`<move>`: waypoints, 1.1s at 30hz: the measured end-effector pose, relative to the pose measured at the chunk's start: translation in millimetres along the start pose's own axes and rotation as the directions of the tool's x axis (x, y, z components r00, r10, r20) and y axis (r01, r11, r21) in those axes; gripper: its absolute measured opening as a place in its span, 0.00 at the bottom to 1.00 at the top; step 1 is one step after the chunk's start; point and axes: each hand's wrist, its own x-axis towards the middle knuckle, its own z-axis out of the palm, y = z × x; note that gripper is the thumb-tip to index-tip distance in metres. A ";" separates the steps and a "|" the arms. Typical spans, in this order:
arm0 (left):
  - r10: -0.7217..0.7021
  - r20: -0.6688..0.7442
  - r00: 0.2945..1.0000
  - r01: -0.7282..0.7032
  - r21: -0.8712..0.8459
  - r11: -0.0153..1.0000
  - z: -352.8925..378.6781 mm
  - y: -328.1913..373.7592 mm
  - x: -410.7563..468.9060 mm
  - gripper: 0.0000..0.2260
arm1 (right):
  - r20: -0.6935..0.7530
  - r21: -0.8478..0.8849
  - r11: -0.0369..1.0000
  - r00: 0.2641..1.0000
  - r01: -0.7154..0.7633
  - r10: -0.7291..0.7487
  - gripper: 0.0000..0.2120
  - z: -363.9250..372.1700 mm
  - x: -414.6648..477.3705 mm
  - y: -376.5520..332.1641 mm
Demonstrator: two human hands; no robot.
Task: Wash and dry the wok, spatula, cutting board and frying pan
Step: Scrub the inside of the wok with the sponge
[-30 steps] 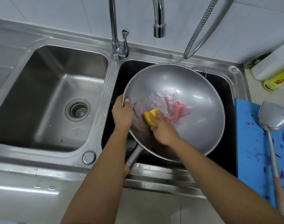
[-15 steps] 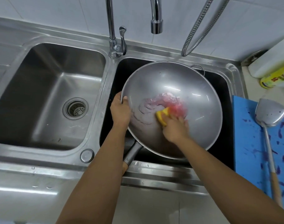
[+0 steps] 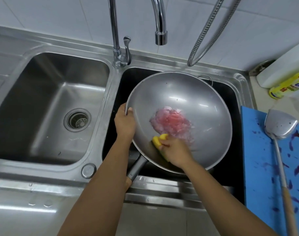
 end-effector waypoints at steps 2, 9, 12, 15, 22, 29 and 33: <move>0.003 -0.007 1.000 -0.003 -0.005 1.000 0.4 -0.1 0.2 0.11 | 0.150 0.285 0.957 0.984 0.046 -0.092 0.16 6.2 -12.2 -12.3; 0.026 -0.004 1.000 -0.026 0.024 0.999 0.9 1.1 -0.9 0.11 | 0.141 0.343 0.939 0.987 0.027 -0.080 0.16 4.6 -21.1 -14.4; 0.031 0.004 1.000 -0.031 0.021 0.999 0.6 0.6 0.0 0.11 | 0.211 0.458 0.889 0.973 -0.014 -0.093 0.15 0.8 -33.6 -10.6; 0.032 0.000 0.999 -0.032 0.026 0.999 0.7 0.4 -0.1 0.11 | 0.178 0.348 0.938 0.983 -0.009 -0.056 0.12 -8.8 -36.0 3.3; 0.050 -0.011 0.999 -0.050 0.035 0.998 1.4 -0.2 0.7 0.10 | 0.201 0.398 0.916 0.969 0.057 -0.147 0.15 3.3 -36.0 -15.9; 0.047 -0.012 0.999 -0.047 0.029 0.998 1.6 -0.7 1.3 0.11 | 0.032 -0.141 0.990 0.999 0.031 -0.026 0.17 3.9 -14.0 -10.0; 0.070 -0.010 0.997 -0.070 0.041 0.997 1.1 0.6 2.4 0.11 | 0.137 0.332 0.939 0.980 0.093 -0.145 0.18 11.5 -15.6 -20.6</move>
